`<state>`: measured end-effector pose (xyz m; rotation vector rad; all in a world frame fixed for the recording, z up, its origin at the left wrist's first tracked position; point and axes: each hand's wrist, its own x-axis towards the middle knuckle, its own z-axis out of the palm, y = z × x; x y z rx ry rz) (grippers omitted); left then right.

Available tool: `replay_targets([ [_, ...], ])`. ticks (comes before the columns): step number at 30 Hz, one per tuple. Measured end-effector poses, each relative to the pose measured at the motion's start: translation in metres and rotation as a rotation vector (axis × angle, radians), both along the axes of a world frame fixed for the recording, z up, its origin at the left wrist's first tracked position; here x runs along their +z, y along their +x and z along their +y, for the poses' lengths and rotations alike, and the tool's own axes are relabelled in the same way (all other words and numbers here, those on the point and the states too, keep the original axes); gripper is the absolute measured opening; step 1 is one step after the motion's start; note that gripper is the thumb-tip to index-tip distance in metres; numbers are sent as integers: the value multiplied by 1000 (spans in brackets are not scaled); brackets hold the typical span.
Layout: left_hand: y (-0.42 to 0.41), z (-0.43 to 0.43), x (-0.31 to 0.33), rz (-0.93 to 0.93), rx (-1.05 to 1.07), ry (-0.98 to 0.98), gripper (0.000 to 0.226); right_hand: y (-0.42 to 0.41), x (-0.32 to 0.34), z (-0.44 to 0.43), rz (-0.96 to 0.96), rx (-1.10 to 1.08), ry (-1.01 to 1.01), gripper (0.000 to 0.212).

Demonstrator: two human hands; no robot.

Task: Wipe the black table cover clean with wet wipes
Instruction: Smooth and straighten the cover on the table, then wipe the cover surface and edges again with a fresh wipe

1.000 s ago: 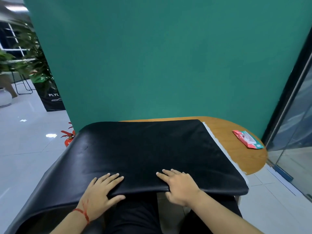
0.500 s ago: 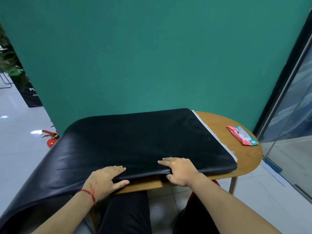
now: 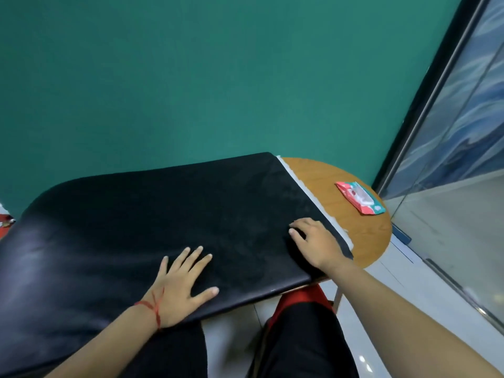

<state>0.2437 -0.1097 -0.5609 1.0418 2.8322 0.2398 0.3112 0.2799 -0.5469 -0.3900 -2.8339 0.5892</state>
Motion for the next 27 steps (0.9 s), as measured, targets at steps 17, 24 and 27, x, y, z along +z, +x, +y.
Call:
replay_targets([
  [17,-77,153,-12,53,-19,206,55,-74,-3,206,-273,-623,-59,56],
  [24,-78,154,-12,38,-14,222,52,-83,-4,202,-117,-638,12,45],
  [27,-78,155,-11,36,-10,220,52,-80,0,202,10,-608,52,40],
])
